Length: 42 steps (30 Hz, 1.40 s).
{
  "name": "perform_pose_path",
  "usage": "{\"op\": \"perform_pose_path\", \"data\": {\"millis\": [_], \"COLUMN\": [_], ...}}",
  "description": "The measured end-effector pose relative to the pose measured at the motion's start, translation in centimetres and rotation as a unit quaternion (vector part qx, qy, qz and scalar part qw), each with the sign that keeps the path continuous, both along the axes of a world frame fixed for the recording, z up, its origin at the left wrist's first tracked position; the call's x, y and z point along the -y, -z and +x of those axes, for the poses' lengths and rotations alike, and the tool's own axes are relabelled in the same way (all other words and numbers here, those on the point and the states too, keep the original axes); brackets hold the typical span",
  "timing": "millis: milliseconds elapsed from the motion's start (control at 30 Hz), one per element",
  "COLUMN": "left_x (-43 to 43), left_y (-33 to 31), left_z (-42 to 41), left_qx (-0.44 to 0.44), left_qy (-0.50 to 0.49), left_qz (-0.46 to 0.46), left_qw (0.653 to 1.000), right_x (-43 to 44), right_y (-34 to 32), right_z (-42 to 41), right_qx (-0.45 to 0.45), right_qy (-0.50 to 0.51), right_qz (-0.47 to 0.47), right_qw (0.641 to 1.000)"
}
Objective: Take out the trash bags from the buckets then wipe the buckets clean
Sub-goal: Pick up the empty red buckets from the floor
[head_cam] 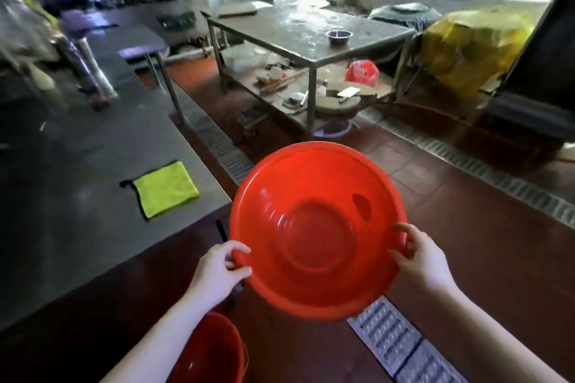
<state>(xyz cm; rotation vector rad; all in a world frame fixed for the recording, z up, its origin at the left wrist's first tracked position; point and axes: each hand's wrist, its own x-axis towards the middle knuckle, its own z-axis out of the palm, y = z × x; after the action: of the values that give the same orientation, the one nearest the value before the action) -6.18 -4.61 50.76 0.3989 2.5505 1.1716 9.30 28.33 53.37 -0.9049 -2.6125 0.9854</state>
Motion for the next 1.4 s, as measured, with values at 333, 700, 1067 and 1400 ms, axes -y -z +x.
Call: {"op": "perform_pose_path", "data": {"millis": [333, 700, 1067, 1400], "left_x": [-1.9, 9.1, 19.5, 19.7], "left_y": [-10.4, -13.2, -15.0, -14.0], "left_z": [-12.4, -33.3, -42.3, -43.8], "left_qx": [-0.044, -0.08, -0.114, -0.134], "left_qy": [-0.181, -0.339, -0.483, -0.713], "left_qz": [0.088, 0.125, 0.083, 0.142], "left_qw": [0.979, 0.929, 0.864, 0.673], "right_x": [-4.8, 5.5, 20.9, 37.8], "right_y": [-11.9, -15.0, -15.8, -13.7], "right_z": [-23.8, -55.0, -78.7, -93.7], "right_qx": [-0.099, -0.14, -0.105, -0.068], "right_qy": [-0.171, -0.337, -0.497, -0.701], "right_qz": [0.014, 0.014, -0.01, -0.071], "right_qw": [0.98, 0.931, 0.862, 0.707]}}
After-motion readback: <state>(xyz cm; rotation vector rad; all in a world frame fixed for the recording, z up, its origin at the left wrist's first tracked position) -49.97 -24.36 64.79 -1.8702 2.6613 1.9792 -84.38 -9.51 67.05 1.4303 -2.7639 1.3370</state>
